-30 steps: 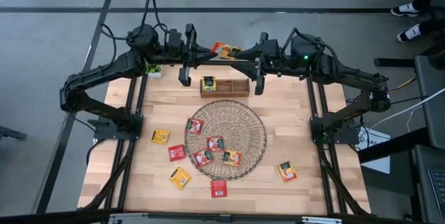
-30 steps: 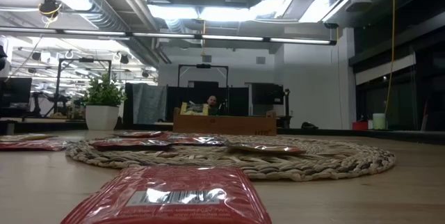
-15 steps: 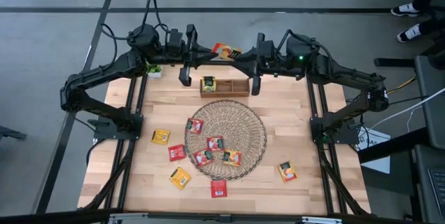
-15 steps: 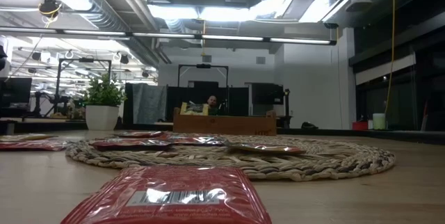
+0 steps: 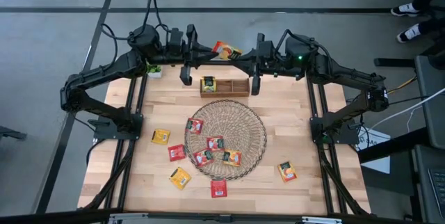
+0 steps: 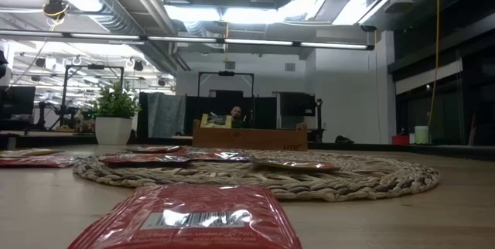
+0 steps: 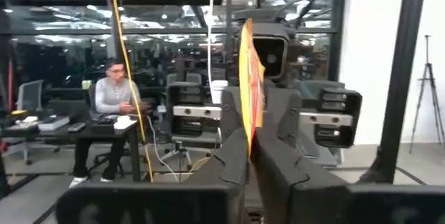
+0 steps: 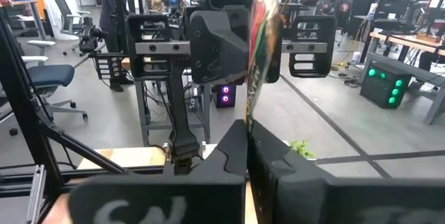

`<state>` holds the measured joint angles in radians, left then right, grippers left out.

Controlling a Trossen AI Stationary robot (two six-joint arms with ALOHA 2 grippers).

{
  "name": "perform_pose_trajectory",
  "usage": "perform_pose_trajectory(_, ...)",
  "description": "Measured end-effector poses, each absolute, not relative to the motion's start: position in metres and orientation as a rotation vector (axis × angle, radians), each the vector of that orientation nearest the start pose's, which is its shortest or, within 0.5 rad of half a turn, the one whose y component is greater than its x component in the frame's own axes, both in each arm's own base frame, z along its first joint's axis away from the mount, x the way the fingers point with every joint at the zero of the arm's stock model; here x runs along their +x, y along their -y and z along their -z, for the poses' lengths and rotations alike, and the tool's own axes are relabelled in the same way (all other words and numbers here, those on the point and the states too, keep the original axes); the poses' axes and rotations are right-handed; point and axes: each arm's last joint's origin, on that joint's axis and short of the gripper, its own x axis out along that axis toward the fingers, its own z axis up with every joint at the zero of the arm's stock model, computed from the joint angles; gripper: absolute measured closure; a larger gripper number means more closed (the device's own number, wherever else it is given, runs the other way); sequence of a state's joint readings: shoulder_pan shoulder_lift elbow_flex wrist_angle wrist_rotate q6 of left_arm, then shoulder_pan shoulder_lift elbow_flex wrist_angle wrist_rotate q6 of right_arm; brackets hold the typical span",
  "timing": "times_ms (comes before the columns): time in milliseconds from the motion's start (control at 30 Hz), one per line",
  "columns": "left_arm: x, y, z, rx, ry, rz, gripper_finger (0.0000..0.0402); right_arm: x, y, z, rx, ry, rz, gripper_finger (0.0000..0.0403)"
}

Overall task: Pick & Place Tea
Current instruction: Put the orange tea bag into the middle of the wooden organizer

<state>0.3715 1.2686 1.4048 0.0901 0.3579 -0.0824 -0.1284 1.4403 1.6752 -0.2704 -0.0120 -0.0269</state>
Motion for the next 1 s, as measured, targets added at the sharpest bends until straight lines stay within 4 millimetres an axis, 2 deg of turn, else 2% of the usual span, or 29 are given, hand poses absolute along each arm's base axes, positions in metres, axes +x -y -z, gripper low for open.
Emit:
perform_pose_trajectory(200,0.233,-0.094,-0.481,0.011,0.256,-0.063,0.0317,0.303,0.044,-0.471,0.014,-0.103,0.131,0.0401)
perform_pose_trajectory(433,0.216,-0.098,-0.48,-0.009,0.191,-0.097,0.0265,0.296,0.068,-0.457,0.083,-0.24,0.208,0.0401)
perform_pose_trajectory(567,0.214,-0.098,-0.477,-0.026,0.154,-0.101,0.0257,0.295,0.089,-0.451,0.132,-0.272,0.201,0.0402)
perform_pose_trajectory(667,0.212,-0.097,-0.478,-0.026,0.156,-0.1,0.0257,0.301,0.106,-0.441,0.163,-0.306,0.162,0.0402)
perform_pose_trajectory(833,0.211,-0.097,-0.478,-0.027,0.153,-0.1,0.026,0.313,0.129,-0.416,0.208,-0.41,0.14,0.0402)
perform_pose_trajectory(1000,0.21,-0.096,-0.479,-0.025,0.157,-0.104,0.026,0.321,0.143,-0.393,0.209,-0.522,0.148,0.0402)
